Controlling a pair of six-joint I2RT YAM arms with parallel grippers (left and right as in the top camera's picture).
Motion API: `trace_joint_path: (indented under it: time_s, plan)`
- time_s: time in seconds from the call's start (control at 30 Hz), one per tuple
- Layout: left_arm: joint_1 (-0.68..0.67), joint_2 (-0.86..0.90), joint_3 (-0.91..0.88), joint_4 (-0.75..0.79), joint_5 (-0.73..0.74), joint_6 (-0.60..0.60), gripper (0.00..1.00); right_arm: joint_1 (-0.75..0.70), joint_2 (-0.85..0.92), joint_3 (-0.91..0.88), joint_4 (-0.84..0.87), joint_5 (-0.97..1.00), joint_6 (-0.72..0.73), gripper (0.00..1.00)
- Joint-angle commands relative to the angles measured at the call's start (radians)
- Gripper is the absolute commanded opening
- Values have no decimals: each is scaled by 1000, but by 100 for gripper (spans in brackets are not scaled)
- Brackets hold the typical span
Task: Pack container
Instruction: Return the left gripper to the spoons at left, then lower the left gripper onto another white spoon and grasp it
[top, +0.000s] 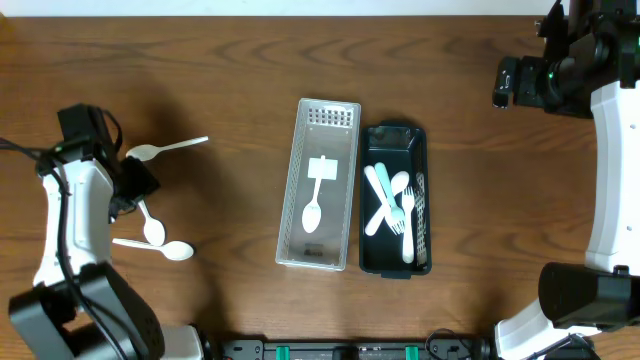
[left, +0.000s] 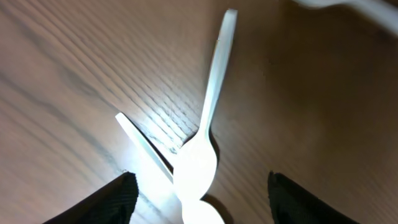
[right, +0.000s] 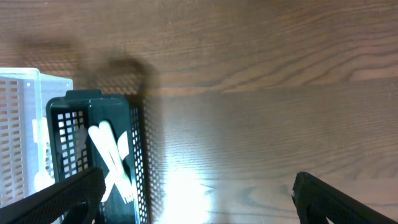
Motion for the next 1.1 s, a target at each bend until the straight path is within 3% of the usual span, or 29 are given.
trace_joint_path:
  time_s: [0.0,0.5,1.07]
  plan:
    - [29,45,-10,27,29,2,70,-3,5,8,-5,3,-16,99]
    - [43,253,-10,113,42,18,71,-3,5,8,-8,3,-16,99]
    - [43,331,-10,163,74,58,72,-3,5,8,-11,3,-16,99]
